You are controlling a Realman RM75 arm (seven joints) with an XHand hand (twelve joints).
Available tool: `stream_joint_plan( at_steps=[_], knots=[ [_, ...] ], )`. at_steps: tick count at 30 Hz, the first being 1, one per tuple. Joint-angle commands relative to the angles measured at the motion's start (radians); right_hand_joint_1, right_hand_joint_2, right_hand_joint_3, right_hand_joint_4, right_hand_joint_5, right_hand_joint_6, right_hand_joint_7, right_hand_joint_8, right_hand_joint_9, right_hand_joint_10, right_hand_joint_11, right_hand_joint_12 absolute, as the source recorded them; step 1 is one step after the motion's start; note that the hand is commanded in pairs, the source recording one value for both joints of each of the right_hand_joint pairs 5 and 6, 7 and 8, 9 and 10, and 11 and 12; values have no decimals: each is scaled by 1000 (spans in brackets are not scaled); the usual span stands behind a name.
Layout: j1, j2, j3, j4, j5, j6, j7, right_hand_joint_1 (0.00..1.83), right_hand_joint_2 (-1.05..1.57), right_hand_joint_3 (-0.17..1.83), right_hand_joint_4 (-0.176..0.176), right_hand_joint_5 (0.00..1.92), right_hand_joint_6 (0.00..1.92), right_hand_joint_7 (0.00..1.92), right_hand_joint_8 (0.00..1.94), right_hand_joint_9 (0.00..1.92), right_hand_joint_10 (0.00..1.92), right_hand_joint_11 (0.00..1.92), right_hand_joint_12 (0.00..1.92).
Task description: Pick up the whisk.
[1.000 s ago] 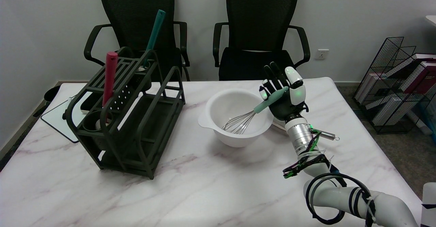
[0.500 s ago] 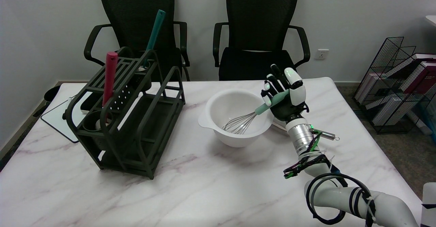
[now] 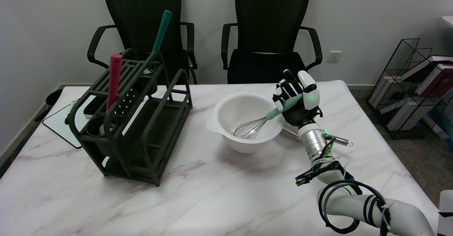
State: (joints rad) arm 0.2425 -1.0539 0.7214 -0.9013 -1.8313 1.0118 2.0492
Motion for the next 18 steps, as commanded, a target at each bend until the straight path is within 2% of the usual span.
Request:
stream_joint_plan(
  at_steps=[1,4,7,8,10,12,13,14,15,18],
  knots=[
    [-4,0,6,6,6,7,0,790,649,777,0,884,884,1122,1122,1351,1351,1810,1810],
    [-5,0,11,7,5,7,0,802,650,780,0,912,912,1134,1134,1352,1352,1812,1812],
    [-7,0,15,7,4,7,0,801,652,778,0,944,944,1302,1302,1426,1426,1813,1813],
    [-7,0,15,7,4,7,0,806,654,777,0,989,989,1398,1398,1483,1483,1816,1816],
    [-7,0,15,7,3,7,0,808,657,778,0,1194,1194,1595,1595,1591,1591,1833,1833],
    [-7,0,15,7,1,6,0,808,658,779,0,1306,1306,1654,1654,1645,1645,1845,1845],
    [0,-2,77,-8,-131,52,110,807,658,779,0,1405,1405,1707,1707,1681,1681,1863,1863],
    [-3,-1,62,-4,-99,40,83,807,659,779,0,1442,1442,1727,1727,1698,1698,1871,1871],
    [-8,0,16,7,-2,5,1,807,659,779,0,1461,1461,1745,1745,1719,1719,1887,1887],
    [-8,0,15,7,-1,4,0,807,659,778,0,1477,1477,1762,1762,1752,1752,1904,1904]
  ],
)
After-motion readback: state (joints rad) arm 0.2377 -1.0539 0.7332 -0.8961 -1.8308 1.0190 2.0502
